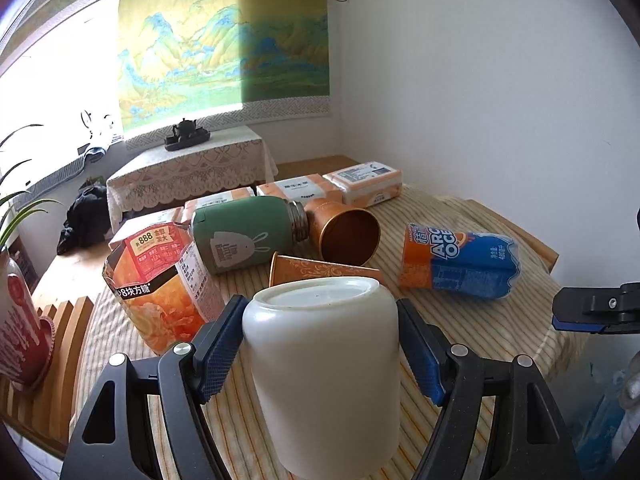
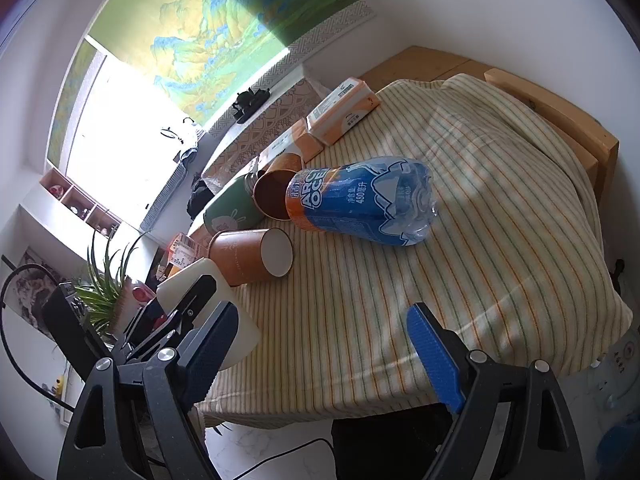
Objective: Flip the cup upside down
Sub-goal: 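Lower the white cup rim-down onto the cloth with the left gripper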
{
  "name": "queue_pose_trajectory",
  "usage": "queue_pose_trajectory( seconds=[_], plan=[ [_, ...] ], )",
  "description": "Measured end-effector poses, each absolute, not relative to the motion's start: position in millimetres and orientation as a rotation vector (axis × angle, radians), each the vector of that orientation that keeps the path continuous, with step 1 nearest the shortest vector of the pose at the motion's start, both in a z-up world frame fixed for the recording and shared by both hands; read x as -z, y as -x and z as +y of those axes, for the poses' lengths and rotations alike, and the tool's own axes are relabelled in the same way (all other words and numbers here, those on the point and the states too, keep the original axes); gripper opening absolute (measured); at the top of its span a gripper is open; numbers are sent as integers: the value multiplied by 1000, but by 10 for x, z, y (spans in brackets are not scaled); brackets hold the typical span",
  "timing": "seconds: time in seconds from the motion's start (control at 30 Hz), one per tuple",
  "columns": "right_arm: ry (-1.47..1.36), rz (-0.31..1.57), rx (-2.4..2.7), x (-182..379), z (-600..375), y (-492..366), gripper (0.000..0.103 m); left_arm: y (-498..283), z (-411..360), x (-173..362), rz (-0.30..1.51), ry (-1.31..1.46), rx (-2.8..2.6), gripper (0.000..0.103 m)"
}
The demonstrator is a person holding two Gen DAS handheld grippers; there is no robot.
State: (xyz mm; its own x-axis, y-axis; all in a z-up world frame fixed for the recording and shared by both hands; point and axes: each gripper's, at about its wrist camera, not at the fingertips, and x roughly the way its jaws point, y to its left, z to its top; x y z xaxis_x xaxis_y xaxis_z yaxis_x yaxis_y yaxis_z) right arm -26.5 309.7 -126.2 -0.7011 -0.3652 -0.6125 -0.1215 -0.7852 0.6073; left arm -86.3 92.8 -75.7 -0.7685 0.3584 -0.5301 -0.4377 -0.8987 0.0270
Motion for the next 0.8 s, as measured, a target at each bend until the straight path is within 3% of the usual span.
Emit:
queue_pose_trajectory(
  seconds=[0.43,0.8],
  plan=[
    [-1119,-842,2660,1195,2924,239,84,659,792,751,163,715,-2610,77],
    [-1017,-580,2823,1048,2672,137,84,455,699,789,158,727,-2603,77]
  ],
)
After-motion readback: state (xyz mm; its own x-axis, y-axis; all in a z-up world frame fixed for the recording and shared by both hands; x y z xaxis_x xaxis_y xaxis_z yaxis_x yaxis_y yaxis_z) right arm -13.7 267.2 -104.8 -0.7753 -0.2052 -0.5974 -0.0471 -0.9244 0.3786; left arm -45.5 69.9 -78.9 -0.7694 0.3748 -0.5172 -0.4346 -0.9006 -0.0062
